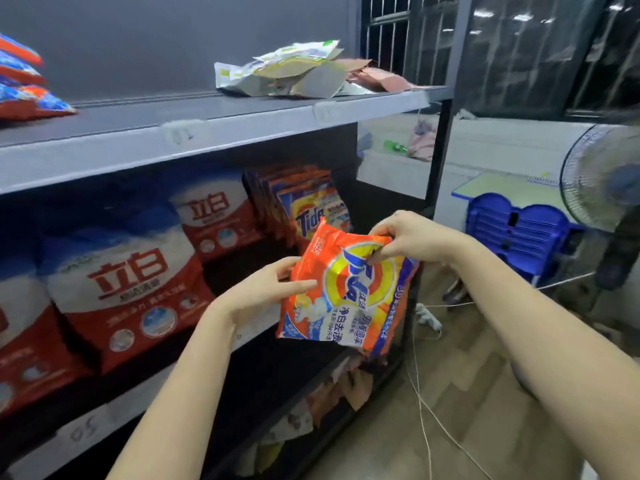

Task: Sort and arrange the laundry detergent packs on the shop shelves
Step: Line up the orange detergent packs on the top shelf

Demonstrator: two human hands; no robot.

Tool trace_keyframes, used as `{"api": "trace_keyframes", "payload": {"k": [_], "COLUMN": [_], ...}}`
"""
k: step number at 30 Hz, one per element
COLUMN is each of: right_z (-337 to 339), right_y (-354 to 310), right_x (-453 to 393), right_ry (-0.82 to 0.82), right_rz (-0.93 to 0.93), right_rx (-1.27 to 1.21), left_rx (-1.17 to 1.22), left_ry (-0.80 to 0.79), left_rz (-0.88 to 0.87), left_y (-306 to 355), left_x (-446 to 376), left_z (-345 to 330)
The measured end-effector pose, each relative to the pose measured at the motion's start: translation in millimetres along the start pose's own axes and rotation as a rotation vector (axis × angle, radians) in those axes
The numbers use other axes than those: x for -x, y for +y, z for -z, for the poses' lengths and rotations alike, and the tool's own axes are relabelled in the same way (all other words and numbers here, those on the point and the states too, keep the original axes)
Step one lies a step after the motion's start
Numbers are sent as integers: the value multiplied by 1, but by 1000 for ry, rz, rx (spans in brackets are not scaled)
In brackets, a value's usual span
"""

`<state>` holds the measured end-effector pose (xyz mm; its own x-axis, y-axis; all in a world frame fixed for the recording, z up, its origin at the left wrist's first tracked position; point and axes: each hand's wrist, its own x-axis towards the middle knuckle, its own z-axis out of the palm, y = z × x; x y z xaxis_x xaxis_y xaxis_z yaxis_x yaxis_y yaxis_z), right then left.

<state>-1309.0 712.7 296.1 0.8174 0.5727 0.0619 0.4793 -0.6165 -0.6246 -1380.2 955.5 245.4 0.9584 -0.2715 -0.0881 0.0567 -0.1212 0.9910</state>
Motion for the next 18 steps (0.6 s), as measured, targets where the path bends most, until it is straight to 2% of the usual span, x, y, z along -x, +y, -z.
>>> {"api": "trace_keyframes", "payload": {"k": [3, 5, 11, 14, 18], "right_z": [14, 21, 41, 37, 22], "right_y": [22, 37, 104, 144, 188], "right_x": [-6, -7, 0, 4, 15], "right_ry": [-40, -41, 75, 230, 446], "right_rz": [19, 48, -22, -79, -218], "right_rx": [70, 128, 152, 30, -343], "left_rx": [-16, -65, 27, 98, 183], "left_ry": [-58, -37, 237, 303, 367], "left_rz": [-3, -35, -101, -84, -77], "left_y": [8, 5, -15, -23, -23], "left_x": [-36, -60, -109, -123, -141], "left_z": [-28, -46, -88, -102, -114]}}
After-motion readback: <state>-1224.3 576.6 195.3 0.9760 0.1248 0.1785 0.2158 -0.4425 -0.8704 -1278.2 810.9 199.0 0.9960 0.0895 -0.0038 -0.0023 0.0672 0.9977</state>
